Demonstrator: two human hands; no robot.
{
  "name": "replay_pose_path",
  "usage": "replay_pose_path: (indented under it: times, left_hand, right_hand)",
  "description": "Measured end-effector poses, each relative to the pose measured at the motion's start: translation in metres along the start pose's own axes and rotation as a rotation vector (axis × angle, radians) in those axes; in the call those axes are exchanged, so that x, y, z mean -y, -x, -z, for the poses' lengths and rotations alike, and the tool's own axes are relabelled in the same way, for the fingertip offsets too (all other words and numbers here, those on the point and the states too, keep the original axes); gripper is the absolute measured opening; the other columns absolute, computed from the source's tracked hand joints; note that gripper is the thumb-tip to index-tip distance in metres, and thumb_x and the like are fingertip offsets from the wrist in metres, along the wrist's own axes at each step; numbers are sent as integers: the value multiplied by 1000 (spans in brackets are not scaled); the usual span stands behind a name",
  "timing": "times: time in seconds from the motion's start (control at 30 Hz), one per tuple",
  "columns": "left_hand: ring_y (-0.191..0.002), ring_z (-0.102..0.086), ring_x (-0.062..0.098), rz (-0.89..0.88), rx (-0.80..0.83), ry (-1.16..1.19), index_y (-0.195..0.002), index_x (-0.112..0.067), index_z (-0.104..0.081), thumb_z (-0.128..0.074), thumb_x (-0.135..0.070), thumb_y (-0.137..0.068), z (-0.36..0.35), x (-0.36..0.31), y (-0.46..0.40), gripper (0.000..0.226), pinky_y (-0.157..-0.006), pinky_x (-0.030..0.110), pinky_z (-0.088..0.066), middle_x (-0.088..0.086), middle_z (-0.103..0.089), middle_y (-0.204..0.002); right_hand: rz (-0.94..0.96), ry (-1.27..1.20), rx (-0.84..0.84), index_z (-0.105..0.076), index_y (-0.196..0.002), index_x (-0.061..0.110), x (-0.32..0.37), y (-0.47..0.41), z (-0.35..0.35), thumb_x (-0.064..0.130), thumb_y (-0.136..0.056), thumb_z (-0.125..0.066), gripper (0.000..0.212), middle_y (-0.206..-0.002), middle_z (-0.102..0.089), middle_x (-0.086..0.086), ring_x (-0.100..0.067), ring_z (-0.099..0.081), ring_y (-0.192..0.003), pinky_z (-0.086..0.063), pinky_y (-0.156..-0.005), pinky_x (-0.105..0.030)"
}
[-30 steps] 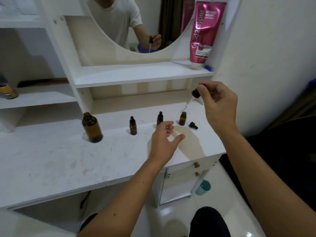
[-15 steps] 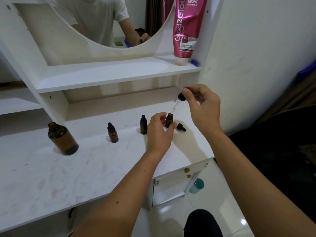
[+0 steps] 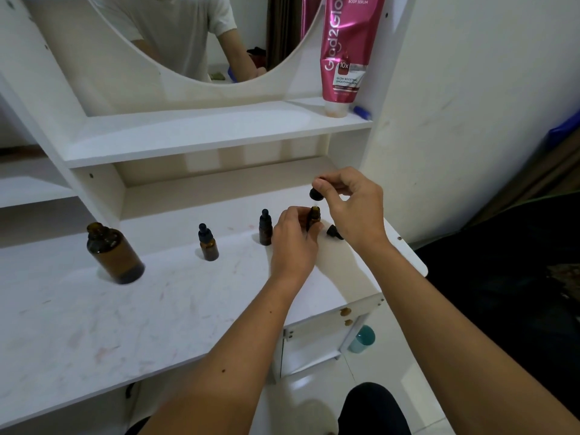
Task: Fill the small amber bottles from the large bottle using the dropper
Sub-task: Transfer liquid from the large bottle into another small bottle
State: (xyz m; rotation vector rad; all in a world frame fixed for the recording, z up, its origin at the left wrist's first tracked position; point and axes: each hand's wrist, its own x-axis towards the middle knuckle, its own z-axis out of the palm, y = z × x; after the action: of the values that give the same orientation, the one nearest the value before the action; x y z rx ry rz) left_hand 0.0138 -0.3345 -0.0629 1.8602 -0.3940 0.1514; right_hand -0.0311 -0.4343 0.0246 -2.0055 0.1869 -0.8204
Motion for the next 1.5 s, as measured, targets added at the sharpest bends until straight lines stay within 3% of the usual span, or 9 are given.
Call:
replay_pose_path:
  times: [0.5,0.8,0.97,1.17,1.27,1.37,1.5]
  left_hand:
    - [-105,-68,11,2,-9,-10,-118,-16,-66,-72,-14,-97,-1,1,2,22,-99,37,-57,-6,-67,-112]
    - [-107,-66,10,13,6,-22,-120,-16,-66,-72,-15,-96,3,-2,5,24,-102,35,-55,-7,-67,-114]
    - [-117,-64,14,51,32,-47,-132,-14,-62,-74,-18,-96,7,-6,9,38,-107,37,-52,-2,-64,-127]
    - [-124,-59,12,82,76,-56,-142,-16,-55,-75,-22,-95,25,-11,29,51,-111,35,-49,-3,-58,-138]
    - [-119,-59,5,99,99,-4,-140,-21,-56,-77,-26,-94,43,-12,47,51,-105,25,-51,-8,-60,-136]
    - [-110,-62,-1,116,140,40,-134,-28,-60,-80,-34,-91,71,-11,66,48,-89,10,-48,-17,-64,-126]
    - [-99,-67,-3,122,70,87,-123,-28,-67,-84,-33,-87,128,0,87,40,-84,9,-53,-18,-71,-111]
  right_hand:
    - [9,23,-39,-74,-91,14,1,0,3,16,-97,-73,7,-81,-76,6,5,-70,-78,-47,-78,-4]
    - [46,-14,-78,-75,-102,13,14,-2,15,22,-98,-73,10,-89,-78,1,-5,-75,-84,-54,-83,-15]
    - [82,-9,-103,-75,-104,13,23,0,21,21,-98,-73,10,-91,-78,2,-6,-75,-86,-55,-83,-16]
    - [102,-2,-152,-75,-106,14,34,8,25,22,-99,-73,11,-96,-77,1,0,-71,-89,-51,-82,-9]
    - [89,-40,-162,-75,-107,14,44,10,22,24,-99,-73,13,-97,-77,2,-3,-72,-91,-54,-85,-14]
    - [100,-77,-140,-76,-110,15,60,15,11,26,-99,-72,16,-99,-77,3,-8,-73,-93,-57,-88,-20]
    - [143,-168,-75,-75,-111,18,89,24,-24,27,-98,-73,15,-102,-76,5,-10,-73,-98,-58,-91,-23]
